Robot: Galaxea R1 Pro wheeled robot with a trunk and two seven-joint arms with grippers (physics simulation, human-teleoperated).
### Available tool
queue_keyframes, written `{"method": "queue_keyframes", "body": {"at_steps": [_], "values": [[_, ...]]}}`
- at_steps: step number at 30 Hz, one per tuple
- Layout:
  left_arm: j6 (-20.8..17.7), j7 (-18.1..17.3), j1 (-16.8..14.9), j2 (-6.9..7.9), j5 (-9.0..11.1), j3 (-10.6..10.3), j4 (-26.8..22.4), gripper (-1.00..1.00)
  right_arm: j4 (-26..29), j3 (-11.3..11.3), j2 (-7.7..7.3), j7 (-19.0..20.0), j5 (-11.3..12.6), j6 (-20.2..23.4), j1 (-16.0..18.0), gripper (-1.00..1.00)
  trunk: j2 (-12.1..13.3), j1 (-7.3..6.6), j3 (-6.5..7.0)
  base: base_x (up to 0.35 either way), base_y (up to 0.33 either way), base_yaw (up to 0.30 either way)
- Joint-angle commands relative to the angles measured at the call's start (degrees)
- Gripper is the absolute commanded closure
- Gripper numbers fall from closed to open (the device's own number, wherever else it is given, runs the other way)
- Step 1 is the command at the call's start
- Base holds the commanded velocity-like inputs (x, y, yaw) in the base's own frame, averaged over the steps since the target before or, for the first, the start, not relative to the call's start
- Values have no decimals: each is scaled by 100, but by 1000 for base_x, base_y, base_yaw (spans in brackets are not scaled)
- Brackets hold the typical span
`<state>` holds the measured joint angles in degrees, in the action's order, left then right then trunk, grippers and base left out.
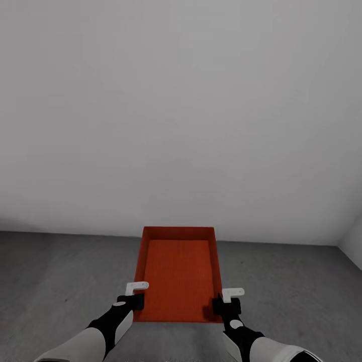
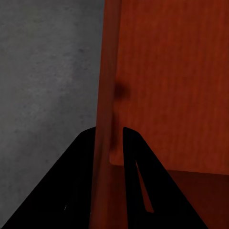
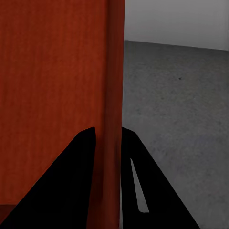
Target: Move the two storage containers from the living room to the garage. In the garage, place one container on the floor and stack the other container on top of it (either order is fine).
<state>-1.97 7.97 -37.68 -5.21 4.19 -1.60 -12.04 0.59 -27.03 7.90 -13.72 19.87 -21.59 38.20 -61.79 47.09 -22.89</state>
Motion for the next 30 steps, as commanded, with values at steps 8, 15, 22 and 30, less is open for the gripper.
{"method": "queue_keyframes", "body": {"at_steps": [8,15,22,30], "values": [[-23,46,-5,3,-24,134,-24,100,-6,181,1,-26,52,-12,3,100,-5,0,-80,0,0,0],[-23,46,-7,3,-24,134,-27,100,-6,181,1,-25,52,-14,3,100,-5,0,-144,0,0,0],[-20,46,-8,3,-24,134,-19,100,-6,181,1,-25,52,-12,2,100,-5,0,-208,0,0,0],[-20,46,-7,3,-25,134,-18,100,-6,181,0,-25,52,-12,3,100,-5,0,-281,0,0,0]]}}
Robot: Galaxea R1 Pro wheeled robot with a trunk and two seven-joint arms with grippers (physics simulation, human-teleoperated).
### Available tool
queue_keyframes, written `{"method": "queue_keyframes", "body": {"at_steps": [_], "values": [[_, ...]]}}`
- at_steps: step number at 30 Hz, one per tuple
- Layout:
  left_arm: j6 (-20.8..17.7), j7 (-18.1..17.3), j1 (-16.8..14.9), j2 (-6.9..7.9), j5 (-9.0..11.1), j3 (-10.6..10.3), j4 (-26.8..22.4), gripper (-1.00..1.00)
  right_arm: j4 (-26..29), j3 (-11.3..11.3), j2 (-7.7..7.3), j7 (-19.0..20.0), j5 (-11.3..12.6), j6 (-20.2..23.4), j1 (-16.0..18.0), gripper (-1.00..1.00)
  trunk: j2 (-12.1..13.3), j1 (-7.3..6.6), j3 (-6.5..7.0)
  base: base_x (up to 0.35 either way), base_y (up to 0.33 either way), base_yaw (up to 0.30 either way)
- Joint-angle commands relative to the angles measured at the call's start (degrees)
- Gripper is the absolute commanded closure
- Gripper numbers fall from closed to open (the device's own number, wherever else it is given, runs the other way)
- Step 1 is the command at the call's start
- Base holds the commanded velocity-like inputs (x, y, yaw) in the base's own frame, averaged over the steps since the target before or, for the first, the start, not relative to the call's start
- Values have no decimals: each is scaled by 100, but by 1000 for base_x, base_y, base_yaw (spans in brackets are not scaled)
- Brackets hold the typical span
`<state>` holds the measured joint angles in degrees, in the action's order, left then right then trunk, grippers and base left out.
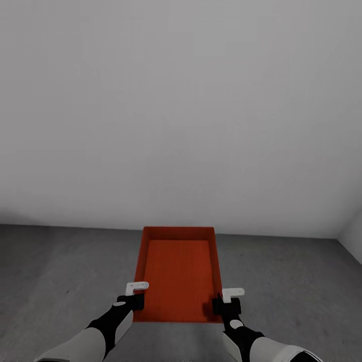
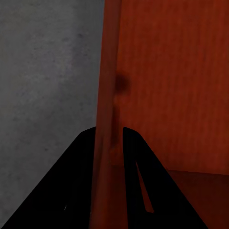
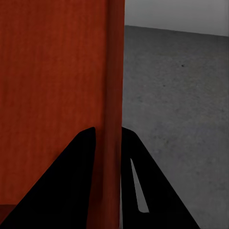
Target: Move the two storage containers from the living room to the garage. In the garage, place one container on the floor and stack the other container on top of it (either order is fine).
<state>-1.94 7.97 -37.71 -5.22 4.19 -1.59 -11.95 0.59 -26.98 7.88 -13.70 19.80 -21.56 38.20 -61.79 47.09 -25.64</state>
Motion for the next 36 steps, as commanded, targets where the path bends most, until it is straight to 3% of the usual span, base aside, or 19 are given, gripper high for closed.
{"method": "queue_keyframes", "body": {"at_steps": [1,36], "values": [[-23,47,-5,3,-25,132,-26,100,-6,176,0,-27,59,-14,3,100,-4,0,-15,0,0,0],[-25,47,-3,-6,-24,132,-26,100,-6,176,-6,-27,59,-14,3,100,-4,0,-336,0,0,0]]}}
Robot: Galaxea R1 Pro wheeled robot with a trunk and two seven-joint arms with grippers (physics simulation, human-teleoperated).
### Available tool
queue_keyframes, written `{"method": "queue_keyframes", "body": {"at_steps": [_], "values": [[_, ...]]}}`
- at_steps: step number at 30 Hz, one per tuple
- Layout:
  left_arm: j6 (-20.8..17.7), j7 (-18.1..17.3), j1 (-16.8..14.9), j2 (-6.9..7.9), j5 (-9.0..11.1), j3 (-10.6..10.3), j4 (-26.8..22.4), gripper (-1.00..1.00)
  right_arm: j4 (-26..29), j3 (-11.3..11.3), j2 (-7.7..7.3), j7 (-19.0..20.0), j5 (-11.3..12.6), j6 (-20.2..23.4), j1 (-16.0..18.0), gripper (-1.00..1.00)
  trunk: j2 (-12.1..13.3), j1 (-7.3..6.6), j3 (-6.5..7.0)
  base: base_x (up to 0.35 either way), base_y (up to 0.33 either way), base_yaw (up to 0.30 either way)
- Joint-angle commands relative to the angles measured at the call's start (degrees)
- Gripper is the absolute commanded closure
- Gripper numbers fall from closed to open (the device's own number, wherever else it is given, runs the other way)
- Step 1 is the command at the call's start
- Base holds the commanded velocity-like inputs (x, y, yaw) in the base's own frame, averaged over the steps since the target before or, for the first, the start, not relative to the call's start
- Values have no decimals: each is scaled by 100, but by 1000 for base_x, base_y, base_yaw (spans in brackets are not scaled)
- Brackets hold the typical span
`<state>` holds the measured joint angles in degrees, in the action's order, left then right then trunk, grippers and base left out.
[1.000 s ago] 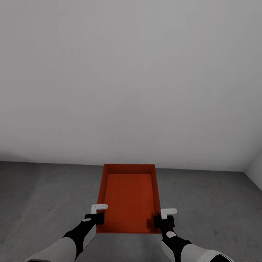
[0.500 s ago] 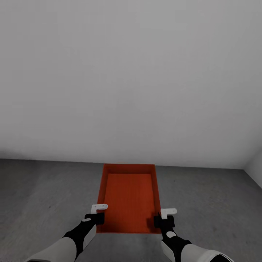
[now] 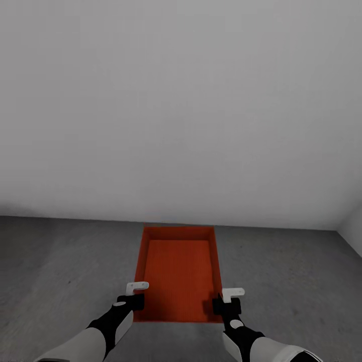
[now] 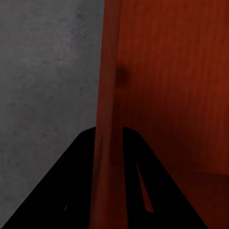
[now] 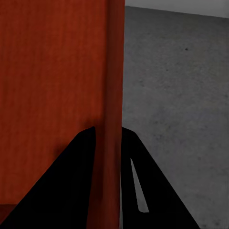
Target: Move the two storage containers from the living room to the garage. In the garage, place one container on the floor and stack the other container on top of it (either order is fine).
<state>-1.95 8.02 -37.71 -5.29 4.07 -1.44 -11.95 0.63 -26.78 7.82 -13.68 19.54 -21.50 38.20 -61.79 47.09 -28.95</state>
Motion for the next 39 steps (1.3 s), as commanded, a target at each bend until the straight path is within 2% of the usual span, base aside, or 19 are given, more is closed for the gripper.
{"method": "queue_keyframes", "body": {"at_steps": [1,39], "values": [[-24,42,-4,2,-11,118,-27,100,-10,155,2,-30,85,-21,3,100,-4,0,-15,0,0,0],[-24,42,-2,2,-11,118,-27,100,-10,156,0,-30,85,-21,3,100,-4,0,-363,0,0,0]]}}
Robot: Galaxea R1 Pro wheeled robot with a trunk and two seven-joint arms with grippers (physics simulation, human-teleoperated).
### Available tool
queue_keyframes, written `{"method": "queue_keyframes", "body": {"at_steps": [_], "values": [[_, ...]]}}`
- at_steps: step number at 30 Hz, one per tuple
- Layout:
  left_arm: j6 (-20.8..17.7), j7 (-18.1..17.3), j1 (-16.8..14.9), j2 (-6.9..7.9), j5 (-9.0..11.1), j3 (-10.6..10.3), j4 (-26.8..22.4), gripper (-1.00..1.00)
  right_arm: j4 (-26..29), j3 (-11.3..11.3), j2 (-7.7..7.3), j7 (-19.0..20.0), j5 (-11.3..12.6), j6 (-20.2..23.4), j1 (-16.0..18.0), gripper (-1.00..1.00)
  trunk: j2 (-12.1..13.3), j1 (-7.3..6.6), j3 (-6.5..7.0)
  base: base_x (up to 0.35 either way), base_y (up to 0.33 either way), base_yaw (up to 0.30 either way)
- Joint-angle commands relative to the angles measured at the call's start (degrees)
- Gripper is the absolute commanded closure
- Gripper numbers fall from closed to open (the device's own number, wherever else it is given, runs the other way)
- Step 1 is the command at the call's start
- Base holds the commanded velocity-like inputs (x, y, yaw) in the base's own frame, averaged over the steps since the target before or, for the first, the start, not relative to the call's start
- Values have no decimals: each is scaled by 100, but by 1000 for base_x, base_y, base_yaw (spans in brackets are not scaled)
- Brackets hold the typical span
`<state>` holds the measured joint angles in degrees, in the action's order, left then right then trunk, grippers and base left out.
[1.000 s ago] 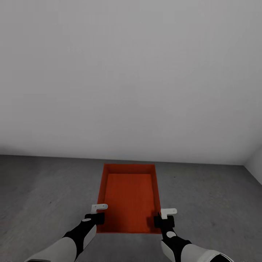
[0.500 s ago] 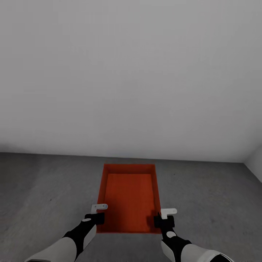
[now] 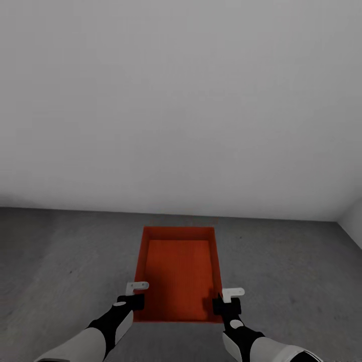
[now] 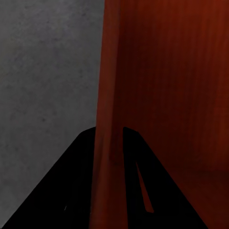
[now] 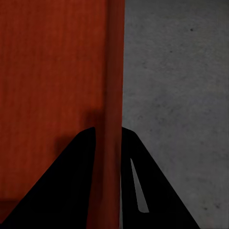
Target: Move the two storage containers from the living room to the garage. In the garage, place one container on the floor and stack the other container on top of it (either order is fine).
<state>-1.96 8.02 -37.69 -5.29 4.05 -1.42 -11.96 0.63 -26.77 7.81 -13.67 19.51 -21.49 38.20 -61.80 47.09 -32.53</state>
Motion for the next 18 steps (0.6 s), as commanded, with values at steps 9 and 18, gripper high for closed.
{"method": "queue_keyframes", "body": {"at_steps": [9,18], "values": [[-23,42,-4,2,-10,115,-26,100,-10,155,1,-31,88,-22,3,100,-4,0,-88,0,0,0],[-24,42,-5,2,-10,115,-26,100,-10,154,1,-31,88,-22,3,100,-4,0,-170,0,0,0]]}}
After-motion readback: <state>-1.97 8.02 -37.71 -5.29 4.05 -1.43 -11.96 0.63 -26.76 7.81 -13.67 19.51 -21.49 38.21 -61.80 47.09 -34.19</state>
